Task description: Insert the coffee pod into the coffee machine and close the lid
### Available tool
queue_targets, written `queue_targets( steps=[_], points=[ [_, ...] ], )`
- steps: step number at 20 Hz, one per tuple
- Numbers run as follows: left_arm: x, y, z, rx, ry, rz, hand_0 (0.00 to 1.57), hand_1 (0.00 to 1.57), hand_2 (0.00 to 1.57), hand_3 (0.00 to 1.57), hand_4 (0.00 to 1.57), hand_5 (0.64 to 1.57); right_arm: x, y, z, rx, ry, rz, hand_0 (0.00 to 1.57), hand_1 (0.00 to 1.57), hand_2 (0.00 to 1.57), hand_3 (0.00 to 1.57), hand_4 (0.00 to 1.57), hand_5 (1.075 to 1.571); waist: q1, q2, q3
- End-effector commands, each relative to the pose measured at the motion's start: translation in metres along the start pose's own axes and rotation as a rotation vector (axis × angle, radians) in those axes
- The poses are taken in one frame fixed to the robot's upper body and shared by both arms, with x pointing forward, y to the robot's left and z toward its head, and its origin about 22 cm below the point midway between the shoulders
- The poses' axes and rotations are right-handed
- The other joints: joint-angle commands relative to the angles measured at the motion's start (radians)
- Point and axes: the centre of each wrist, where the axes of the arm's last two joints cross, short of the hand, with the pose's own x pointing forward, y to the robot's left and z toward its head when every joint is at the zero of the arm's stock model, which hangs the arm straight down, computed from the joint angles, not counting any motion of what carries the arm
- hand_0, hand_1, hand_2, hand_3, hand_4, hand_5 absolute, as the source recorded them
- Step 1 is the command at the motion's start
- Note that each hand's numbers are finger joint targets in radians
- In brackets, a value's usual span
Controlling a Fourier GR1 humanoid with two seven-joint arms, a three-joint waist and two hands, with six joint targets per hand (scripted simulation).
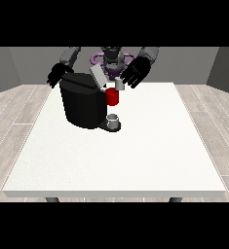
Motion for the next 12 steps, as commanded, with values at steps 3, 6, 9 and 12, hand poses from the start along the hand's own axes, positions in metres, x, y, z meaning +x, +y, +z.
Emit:
queue_targets(
  steps=[3,6,9,12],
  points=[
    [0.002,0.004,-0.003,0.014,0.002,0.017,1.31,1.31,1.33,1.24,0.49,1.571,0.012,0.000,-0.001,0.017,0.000,0.003,0.00,0.00,0.00,0.00,0.48,1.571,-0.044,0.020,-0.0002],
    [0.014,0.010,-0.008,0.019,0.001,-0.003,1.29,1.29,1.32,1.22,0.50,1.571,0.010,-0.002,-0.008,-0.011,-0.041,-0.012,0.00,0.00,0.00,0.00,0.51,1.571,-0.017,0.056,0.0002],
    [0.023,-0.025,-0.011,-0.054,0.022,-0.009,1.33,1.33,1.34,1.23,0.50,1.571,0.001,-0.001,-0.003,-0.013,0.027,0.002,0.00,0.00,0.00,0.00,0.52,1.571,-0.001,-0.017,0.0001],
    [0.015,0.009,-0.008,0.019,-0.028,-0.016,1.23,1.23,1.28,1.21,0.51,1.571,0.008,0.016,-0.001,-0.008,-0.032,-0.020,0.00,0.00,0.00,0.00,0.51,1.571,-0.016,0.051,-0.0001]
  ],
)
